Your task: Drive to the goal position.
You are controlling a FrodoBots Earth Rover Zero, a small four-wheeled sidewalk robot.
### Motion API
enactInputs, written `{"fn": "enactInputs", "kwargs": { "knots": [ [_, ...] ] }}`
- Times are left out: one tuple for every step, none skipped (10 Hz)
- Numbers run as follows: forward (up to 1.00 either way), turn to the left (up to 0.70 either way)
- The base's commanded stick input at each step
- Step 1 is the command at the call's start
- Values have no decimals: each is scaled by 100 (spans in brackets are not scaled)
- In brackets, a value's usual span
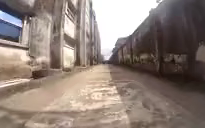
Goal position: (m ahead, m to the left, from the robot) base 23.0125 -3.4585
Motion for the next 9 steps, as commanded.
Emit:
{"fn": "enactInputs", "kwargs": {
  "knots": [
    [100,0],
    [100,0],
    [100,0],
    [100,0],
    [100,0],
    [100,0],
    [100,-9],
    [100,-24],
    [100,0]
  ]
}}
